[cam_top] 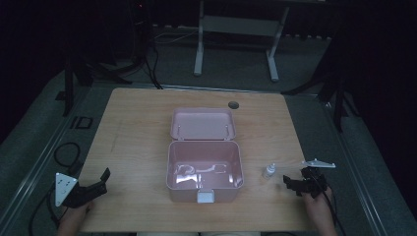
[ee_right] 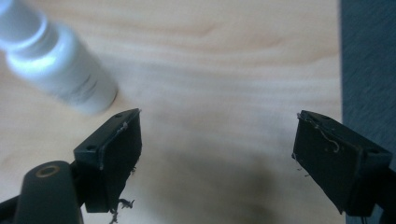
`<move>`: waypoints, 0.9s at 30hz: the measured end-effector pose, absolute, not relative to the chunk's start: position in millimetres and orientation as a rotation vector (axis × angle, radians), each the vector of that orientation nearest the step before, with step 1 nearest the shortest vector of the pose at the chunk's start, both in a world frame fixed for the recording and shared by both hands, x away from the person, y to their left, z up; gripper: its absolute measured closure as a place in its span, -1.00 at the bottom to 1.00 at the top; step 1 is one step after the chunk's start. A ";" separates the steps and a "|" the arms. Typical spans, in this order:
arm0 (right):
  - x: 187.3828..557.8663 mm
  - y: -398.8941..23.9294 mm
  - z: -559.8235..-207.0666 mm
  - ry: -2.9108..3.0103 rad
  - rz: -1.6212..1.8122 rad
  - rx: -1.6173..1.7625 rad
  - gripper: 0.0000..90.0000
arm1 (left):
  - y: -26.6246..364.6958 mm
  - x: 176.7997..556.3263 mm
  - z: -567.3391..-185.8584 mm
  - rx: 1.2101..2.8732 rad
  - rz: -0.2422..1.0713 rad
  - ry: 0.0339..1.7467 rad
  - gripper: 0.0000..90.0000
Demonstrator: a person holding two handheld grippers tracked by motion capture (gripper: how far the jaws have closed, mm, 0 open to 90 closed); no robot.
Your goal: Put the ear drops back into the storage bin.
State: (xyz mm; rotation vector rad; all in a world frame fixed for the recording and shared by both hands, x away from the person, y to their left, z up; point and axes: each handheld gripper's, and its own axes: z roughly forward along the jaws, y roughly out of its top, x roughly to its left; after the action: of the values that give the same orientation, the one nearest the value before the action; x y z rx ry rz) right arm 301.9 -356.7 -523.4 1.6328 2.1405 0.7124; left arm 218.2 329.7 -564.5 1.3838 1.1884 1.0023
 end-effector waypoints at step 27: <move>305.7 -336.3 -506.8 2.776 0.129 1.482 -0.70 | 329.9 218.5 -564.4 1.383 0.998 1.195 -0.99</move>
State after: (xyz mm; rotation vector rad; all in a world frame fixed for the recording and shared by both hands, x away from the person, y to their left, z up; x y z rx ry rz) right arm 305.7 -336.3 -506.8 1.4820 2.7761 0.1286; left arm 218.5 329.9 -564.4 1.3825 1.1949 0.9983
